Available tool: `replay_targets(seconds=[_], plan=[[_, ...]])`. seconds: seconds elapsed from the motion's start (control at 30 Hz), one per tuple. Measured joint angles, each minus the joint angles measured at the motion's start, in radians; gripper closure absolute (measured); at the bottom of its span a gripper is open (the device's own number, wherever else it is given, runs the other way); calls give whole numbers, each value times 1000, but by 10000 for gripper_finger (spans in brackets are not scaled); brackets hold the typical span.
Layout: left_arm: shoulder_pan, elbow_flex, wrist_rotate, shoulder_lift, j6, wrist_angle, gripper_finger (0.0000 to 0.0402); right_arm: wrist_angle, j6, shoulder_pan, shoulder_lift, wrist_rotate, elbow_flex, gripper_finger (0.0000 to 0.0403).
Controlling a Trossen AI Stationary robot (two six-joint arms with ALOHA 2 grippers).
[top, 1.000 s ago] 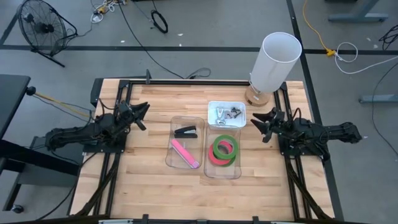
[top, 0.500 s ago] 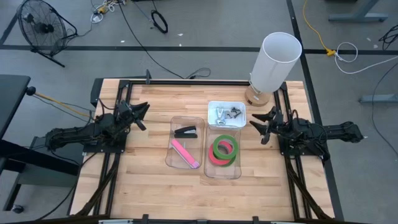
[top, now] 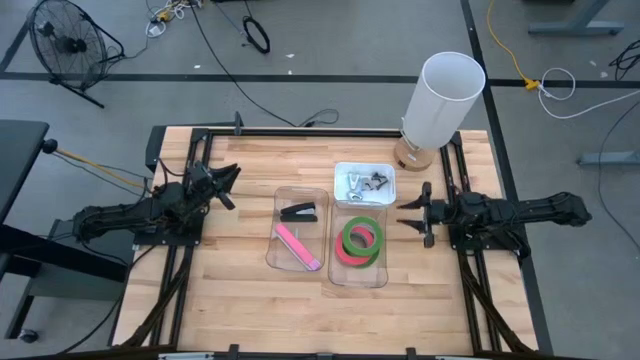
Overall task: Pick and place Stapler, Stapler remover, tape
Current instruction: Return to Home Position
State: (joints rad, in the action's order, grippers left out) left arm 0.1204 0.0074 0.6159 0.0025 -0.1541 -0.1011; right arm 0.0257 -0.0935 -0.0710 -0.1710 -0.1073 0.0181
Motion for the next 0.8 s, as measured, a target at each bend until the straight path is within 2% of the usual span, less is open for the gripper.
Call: replay_targets(seconds=[0.07, 0.27, 0.67, 0.8], plan=[[0, 0, -1, 0, 0, 0, 323, -9, 52, 0, -28, 27, 0, 235], [0, 0, 0, 0, 0, 0, 323, -5, 228, 0, -54, 19, 0, 239], [0, 0, 0, 0, 0, 1, 323, -1, 239, 0, -49, 11, -1, 239], [0, 0, 0, 0, 0, 1, 323, 1, 239, 0, 17, 11, -1, 239]])
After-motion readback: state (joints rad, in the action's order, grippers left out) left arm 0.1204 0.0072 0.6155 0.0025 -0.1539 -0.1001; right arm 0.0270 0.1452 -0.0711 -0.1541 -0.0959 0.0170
